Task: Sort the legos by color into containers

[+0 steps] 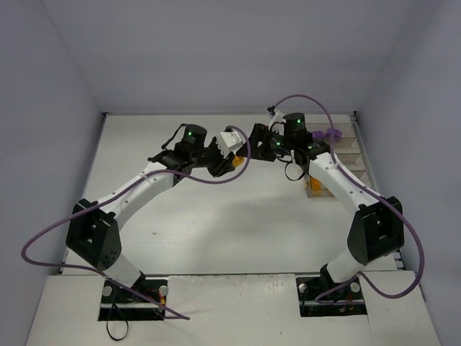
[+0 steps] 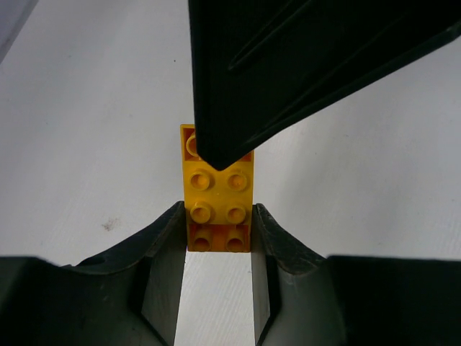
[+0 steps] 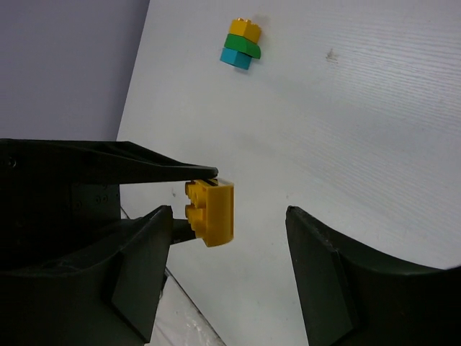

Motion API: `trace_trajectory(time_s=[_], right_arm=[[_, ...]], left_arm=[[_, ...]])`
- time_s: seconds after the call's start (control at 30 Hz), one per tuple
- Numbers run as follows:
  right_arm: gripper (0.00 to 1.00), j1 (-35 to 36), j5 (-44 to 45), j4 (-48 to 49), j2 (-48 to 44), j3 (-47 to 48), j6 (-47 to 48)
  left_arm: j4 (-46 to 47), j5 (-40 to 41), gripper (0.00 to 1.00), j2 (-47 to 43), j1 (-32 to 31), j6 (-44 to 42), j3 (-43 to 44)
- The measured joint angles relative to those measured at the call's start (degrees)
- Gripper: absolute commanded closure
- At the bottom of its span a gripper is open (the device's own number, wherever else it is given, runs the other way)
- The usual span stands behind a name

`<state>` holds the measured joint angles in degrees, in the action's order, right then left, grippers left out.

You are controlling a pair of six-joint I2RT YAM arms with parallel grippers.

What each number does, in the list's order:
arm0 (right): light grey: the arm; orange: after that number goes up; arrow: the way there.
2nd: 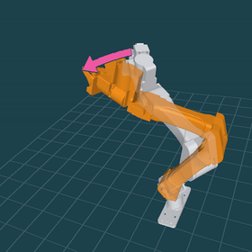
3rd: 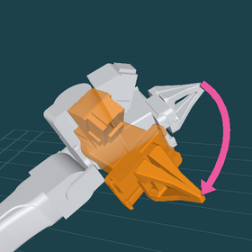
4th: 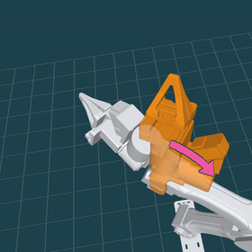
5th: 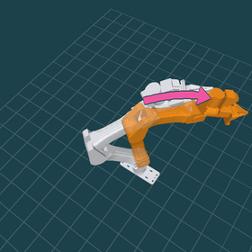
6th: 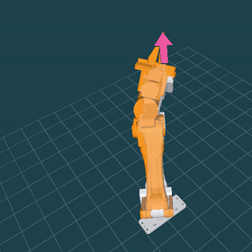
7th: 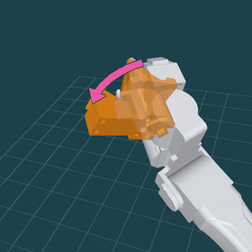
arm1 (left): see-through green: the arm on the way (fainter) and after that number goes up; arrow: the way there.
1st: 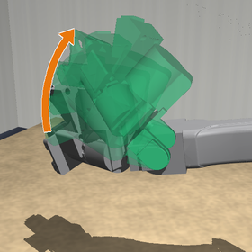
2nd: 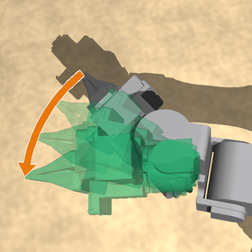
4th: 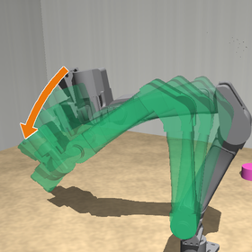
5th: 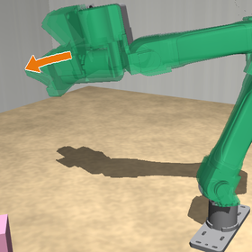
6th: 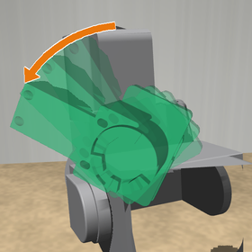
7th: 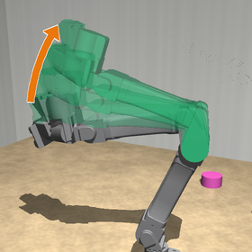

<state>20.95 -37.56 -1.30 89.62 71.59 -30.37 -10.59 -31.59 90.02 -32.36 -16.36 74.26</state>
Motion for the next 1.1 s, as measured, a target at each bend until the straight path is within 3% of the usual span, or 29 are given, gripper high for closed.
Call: trace_trajectory(time_s=[0.1,0.13,0.2,0.3,0.33,0.5,0.63,0.97,1.1], right_arm=[[0.47,1.1,0.0,1.0,0.1,0.3,-0.2],[0.58,1.4,0.0,1.1,0.1,0.3,-0.2],[0.69,2.1,0.1,1.1,0.1,0.3,-0.3],[0.97,2.7,-0.2,1.8,0.0,0.3,-0.7],[1.0,2.8,0.0,1.9,0.0,0.2,-0.8],[1.0,2.6,1.2,2.0,-0.3,-1.2,-0.7],[1.0,-0.9,5.4,-0.3,-2.3,-3.9,0.7],[1.0,-29.5,27.4,-12.3,-10.9,-8.5,6.5],[1.0,-33.2,32.8,-14.7,-11.0,-9.8,6.9]], left_arm=[[-0.1,0.6,0.91,-0.7,-0.7,0.0,0.0],[-0.1,0.7,0.91,-1.0,-0.9,0.0,0.0],[0.0,1.1,0.91,-1.6,-1.2,0.1,0.0],[-0.1,2.0,0.9,-2.0,-1.4,0.2,-0.4],[0.0,2.1,0.89,-2.1,-1.4,0.2,-0.7],[0.6,2.5,0.27,-2.1,-1.6,1.7,-1.3],[2.0,6.8,0.19,-2.4,-1.8,5.1,-2.6],[-1.3,29.6,0.19,-8.6,-0.3,18.5,-12.4],[-2.2,34.1,0.19,-13.5,3.7,24.0,-16.2]])
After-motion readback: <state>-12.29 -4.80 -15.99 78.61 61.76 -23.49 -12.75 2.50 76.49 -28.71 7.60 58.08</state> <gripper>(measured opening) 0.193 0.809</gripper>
